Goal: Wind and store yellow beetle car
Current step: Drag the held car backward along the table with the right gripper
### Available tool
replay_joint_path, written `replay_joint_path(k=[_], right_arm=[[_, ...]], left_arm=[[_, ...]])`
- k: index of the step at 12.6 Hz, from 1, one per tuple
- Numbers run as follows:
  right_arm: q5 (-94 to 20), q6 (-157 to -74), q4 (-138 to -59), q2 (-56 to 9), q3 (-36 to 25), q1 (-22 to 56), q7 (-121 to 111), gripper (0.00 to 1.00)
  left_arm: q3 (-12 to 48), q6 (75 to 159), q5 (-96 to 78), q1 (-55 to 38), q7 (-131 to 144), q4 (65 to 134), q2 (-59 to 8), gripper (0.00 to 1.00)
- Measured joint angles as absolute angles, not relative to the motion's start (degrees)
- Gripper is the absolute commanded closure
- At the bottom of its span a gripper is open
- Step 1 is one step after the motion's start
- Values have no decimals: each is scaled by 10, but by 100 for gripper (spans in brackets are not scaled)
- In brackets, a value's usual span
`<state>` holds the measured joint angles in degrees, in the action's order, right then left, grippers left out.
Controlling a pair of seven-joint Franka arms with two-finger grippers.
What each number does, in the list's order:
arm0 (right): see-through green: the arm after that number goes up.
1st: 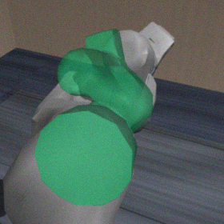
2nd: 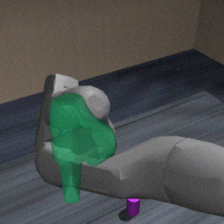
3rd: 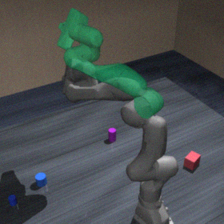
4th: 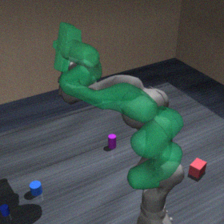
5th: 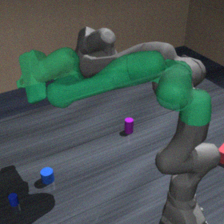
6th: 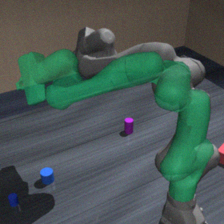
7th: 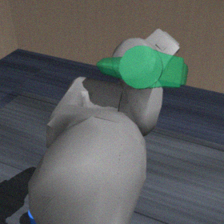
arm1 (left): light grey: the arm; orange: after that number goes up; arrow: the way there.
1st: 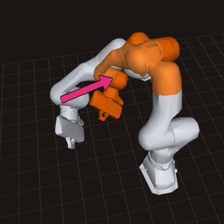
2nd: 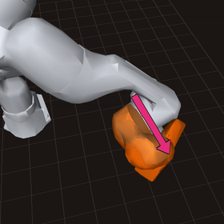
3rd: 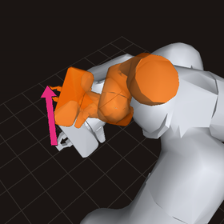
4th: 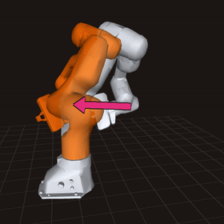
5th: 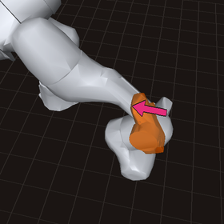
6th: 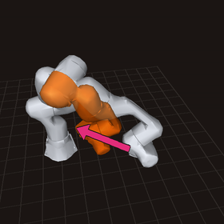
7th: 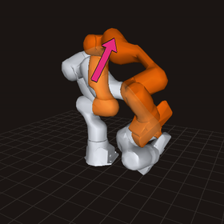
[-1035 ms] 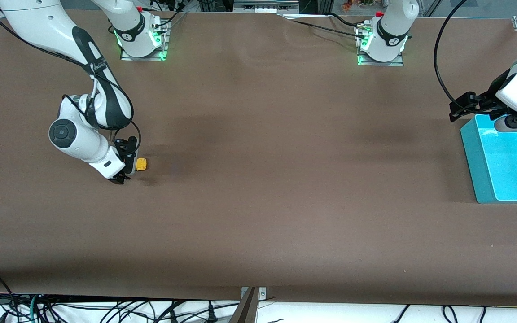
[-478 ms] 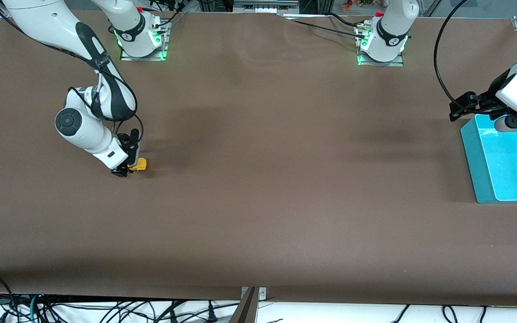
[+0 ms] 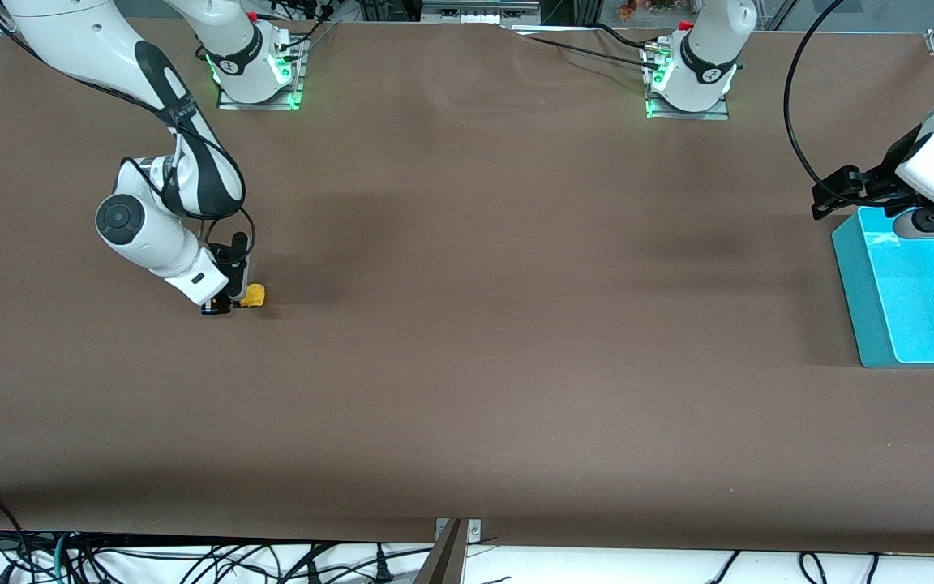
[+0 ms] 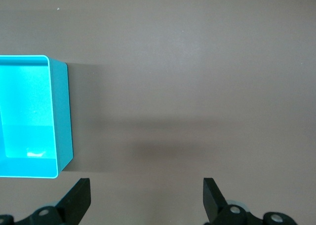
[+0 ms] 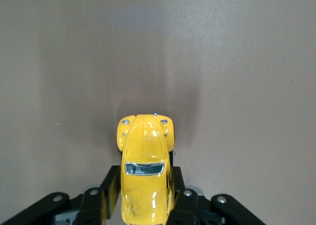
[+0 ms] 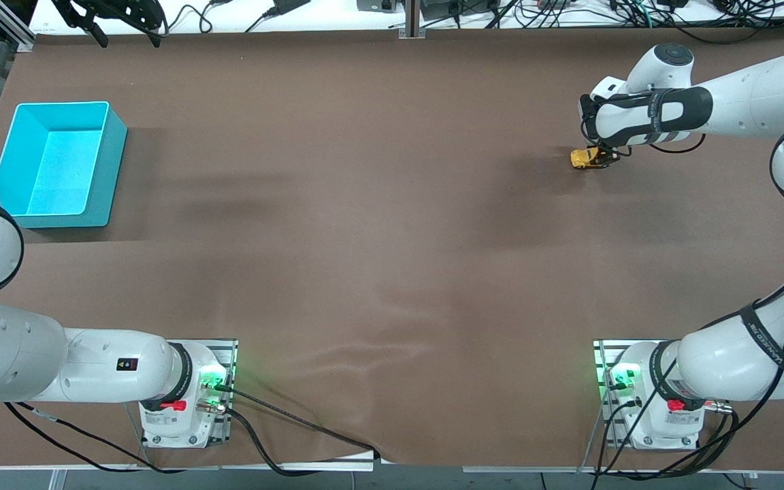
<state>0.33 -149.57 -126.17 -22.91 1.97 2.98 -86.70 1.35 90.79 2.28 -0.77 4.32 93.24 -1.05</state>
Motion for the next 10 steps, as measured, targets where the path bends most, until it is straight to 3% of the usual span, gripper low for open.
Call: replay_joint_path(k=[10], right_arm=[[3, -1507, -1267, -228, 3, 28, -904, 80]], left_arm=[[13, 908, 23, -8, 43, 932, -10, 0]])
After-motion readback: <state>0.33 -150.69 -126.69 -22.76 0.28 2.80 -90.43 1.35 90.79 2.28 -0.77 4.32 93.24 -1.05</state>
